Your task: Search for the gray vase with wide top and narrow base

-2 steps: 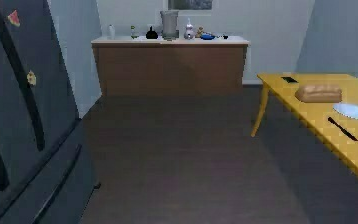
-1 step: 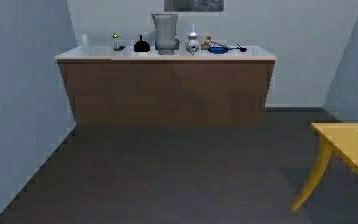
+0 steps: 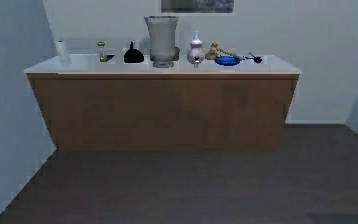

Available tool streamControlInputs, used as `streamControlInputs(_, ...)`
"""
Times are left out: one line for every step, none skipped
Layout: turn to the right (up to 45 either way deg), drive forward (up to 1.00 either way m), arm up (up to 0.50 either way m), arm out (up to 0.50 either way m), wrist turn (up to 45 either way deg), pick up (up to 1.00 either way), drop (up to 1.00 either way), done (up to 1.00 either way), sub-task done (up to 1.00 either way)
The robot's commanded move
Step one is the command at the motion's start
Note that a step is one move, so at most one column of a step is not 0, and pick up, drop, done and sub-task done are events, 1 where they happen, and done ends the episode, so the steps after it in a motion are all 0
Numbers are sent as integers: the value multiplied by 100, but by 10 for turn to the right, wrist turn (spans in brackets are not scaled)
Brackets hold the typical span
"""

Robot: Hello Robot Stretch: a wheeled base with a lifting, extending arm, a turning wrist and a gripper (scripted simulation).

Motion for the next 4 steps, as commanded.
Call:
streamControlInputs(-210,0,0,0,0,0,0,0,0)
streamControlInputs(0,100,0,0,0,0,0,0,0)
streamControlInputs(-60,0,0,0,0,0,0,0,0)
streamControlInputs(-30,0,0,0,0,0,0,0,0)
